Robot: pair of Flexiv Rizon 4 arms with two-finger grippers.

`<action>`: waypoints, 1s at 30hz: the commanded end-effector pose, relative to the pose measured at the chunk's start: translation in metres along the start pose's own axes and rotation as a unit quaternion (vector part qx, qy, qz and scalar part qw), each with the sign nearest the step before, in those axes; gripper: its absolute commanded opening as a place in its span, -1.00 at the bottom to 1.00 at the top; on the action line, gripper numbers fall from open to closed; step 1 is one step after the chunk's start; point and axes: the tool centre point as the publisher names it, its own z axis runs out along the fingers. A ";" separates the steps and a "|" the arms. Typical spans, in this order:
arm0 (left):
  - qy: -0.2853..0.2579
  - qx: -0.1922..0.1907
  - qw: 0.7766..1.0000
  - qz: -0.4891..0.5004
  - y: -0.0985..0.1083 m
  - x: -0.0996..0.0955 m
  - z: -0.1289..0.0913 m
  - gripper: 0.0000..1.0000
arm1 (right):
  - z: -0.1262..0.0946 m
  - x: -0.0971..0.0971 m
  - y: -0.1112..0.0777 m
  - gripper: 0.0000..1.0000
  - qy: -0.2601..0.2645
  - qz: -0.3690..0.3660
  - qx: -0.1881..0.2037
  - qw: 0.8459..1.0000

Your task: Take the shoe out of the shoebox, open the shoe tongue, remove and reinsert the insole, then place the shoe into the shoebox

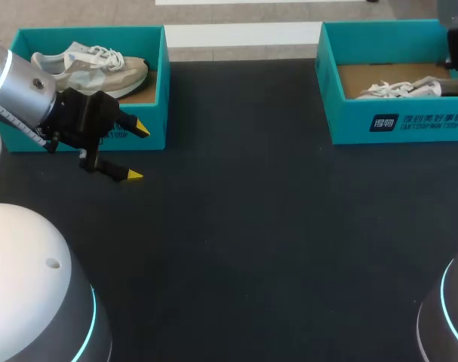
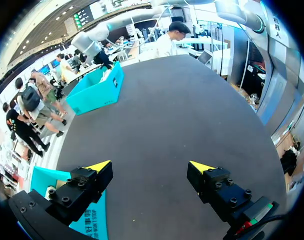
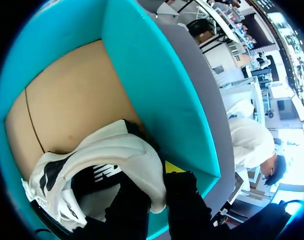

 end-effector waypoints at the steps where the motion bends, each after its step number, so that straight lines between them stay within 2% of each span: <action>1: 0.000 -0.002 1.000 0.000 0.000 0.000 0.001 1.00 | 0.009 0.008 0.005 -1.00 -0.007 0.005 0.003 1.000; 3: 0.000 -0.002 1.000 0.000 0.000 0.000 0.001 1.00 | 0.008 0.007 0.007 -0.99 -0.008 0.008 0.003 1.000; 4: 0.000 -0.002 1.000 0.000 0.000 0.000 0.001 1.00 | 0.007 0.007 0.007 -0.52 -0.007 0.012 0.003 1.000; 5: 0.000 -0.002 1.000 0.000 0.000 0.000 0.001 1.00 | 0.006 0.006 0.008 -0.20 -0.007 0.013 0.003 1.000; 8: 0.000 -0.002 1.000 0.000 0.000 0.000 0.001 1.00 | 0.005 0.006 0.008 -0.07 -0.006 0.014 0.001 1.000; 16: 0.000 -0.002 1.000 0.000 0.000 0.000 0.001 1.00 | -0.005 0.002 0.003 -0.04 0.003 0.019 -0.008 1.000; 18: 0.000 -0.002 1.000 0.000 0.000 0.000 0.001 1.00 | -0.012 -0.001 0.001 0.09 0.006 0.021 -0.010 1.000; 19: 0.000 -0.002 1.000 0.000 0.000 0.000 0.001 1.00 | -0.016 -0.004 0.000 0.25 0.011 0.024 -0.014 1.000; 21: 0.000 -0.002 1.000 0.000 0.000 0.000 0.001 1.00 | -0.025 -0.007 -0.003 0.39 0.020 0.027 -0.018 0.999; 22: 0.000 -0.002 1.000 0.000 0.000 0.000 0.001 1.00 | -0.031 -0.007 -0.005 0.64 0.025 0.025 -0.021 0.999; 24: 0.000 -0.002 1.000 0.000 0.000 0.000 0.001 1.00 | -0.042 -0.008 -0.010 0.73 0.033 0.018 -0.026 0.999; 26: 0.000 -0.002 1.000 0.000 0.000 0.000 0.001 1.00 | -0.054 -0.011 -0.016 0.95 0.042 0.017 -0.034 0.998; 30: 0.000 -0.002 1.000 0.000 0.000 0.000 0.001 1.00 | -0.079 -0.018 -0.032 1.00 0.066 0.015 -0.045 0.997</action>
